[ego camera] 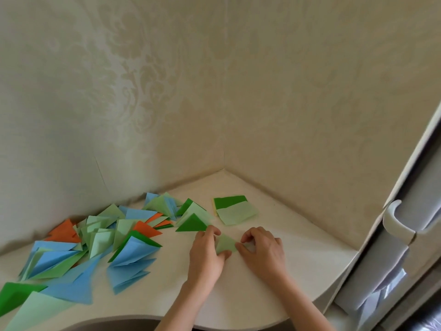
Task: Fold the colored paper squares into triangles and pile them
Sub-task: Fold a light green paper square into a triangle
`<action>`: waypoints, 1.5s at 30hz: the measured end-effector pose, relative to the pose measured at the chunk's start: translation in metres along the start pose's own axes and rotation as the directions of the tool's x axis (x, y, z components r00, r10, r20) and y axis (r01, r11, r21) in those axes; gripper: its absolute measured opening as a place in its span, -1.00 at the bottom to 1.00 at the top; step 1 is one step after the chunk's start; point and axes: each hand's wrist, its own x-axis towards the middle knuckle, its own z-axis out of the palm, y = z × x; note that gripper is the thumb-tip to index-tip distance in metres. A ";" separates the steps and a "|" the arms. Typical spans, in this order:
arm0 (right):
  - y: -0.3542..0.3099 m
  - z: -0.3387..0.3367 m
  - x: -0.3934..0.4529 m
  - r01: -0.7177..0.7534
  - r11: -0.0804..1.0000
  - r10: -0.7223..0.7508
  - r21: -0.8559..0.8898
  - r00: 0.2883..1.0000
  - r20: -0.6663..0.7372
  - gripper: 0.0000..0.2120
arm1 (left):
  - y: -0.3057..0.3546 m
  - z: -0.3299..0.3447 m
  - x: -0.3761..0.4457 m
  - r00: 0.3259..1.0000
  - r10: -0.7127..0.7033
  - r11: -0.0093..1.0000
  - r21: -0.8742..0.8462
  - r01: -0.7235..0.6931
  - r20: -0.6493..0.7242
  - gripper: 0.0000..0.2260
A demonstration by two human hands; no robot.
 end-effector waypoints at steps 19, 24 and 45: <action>-0.012 0.000 0.029 0.165 0.985 -0.169 -0.054 0.982 -0.082 -0.65 | -0.057 -0.042 0.026 0.967 0.131 0.989 -0.033 -0.142 -0.219 -0.78; -0.017 0.014 0.044 0.073 0.994 -0.072 -0.076 0.997 0.011 -0.64 | -0.072 -0.045 0.037 0.964 0.125 0.992 0.038 -0.119 -0.236 -0.75; -0.004 -0.001 0.016 0.231 0.965 -0.259 -0.125 0.918 -0.300 -0.95 | -0.036 -0.031 0.022 0.865 0.402 0.907 0.006 -0.420 -0.301 -0.76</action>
